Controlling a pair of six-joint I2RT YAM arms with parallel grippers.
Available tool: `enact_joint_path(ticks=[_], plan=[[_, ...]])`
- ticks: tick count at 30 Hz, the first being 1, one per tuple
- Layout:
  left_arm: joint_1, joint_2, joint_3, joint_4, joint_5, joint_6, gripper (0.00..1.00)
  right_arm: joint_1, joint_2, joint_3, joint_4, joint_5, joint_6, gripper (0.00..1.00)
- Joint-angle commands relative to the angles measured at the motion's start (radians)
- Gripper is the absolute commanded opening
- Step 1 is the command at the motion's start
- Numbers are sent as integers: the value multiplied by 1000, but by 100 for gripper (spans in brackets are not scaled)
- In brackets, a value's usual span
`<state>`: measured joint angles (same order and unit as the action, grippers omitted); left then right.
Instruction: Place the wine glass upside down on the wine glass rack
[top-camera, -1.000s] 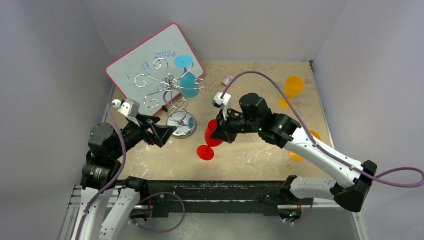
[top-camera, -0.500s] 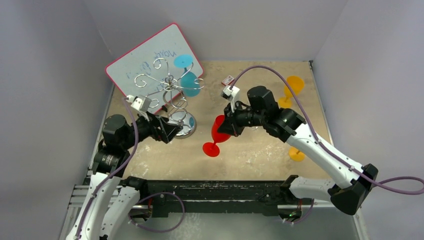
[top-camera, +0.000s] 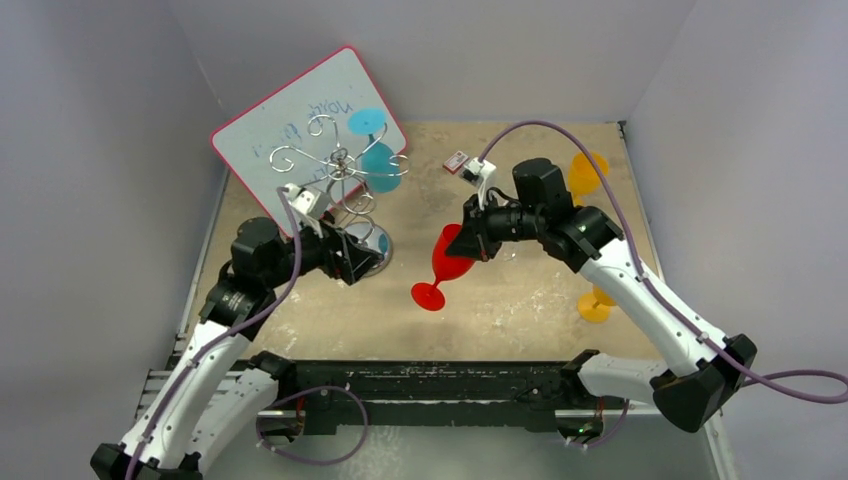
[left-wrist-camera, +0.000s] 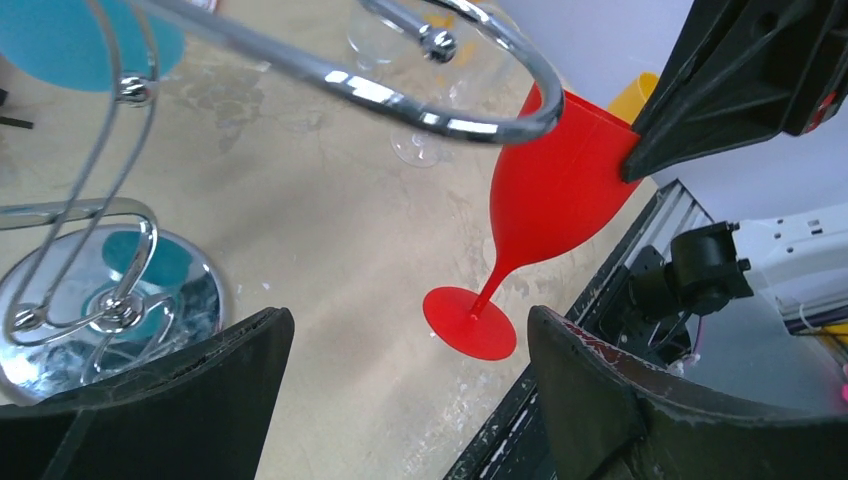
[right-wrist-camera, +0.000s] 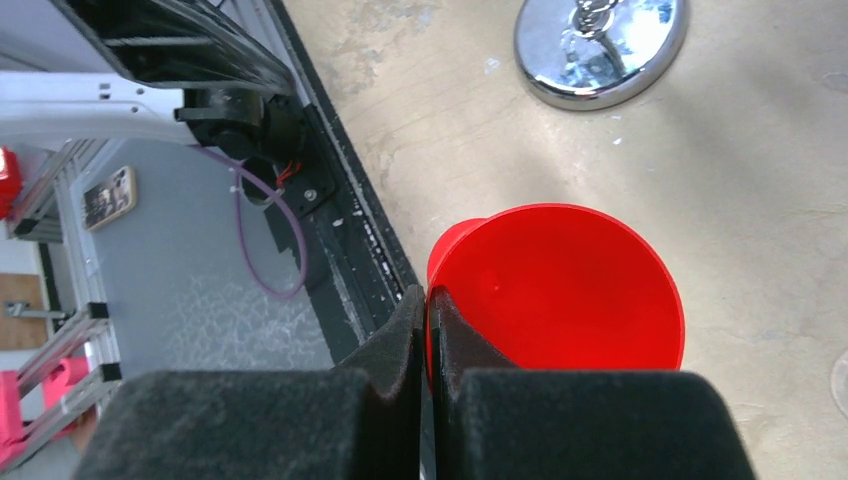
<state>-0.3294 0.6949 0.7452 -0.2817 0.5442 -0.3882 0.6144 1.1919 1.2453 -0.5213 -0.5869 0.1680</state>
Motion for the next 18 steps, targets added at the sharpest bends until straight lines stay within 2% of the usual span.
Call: enact_joint_path(ticks=[1, 4, 9, 13, 18], plan=[[-110, 45, 18, 64, -77, 97, 86, -22, 3, 62, -22, -125, 5, 0], [-162, 77, 64, -16, -115, 197, 85, -35, 9, 87, -51, -164, 6, 0], [-174, 67, 96, -69, -99, 297, 85, -40, -5, 100, -67, -218, 26, 0], [-174, 16, 81, -95, 33, 457, 80, -43, -22, 124, -62, -279, 59, 0], [-174, -53, 76, -182, 140, 667, 82, -43, -37, 140, -35, -386, 111, 0]])
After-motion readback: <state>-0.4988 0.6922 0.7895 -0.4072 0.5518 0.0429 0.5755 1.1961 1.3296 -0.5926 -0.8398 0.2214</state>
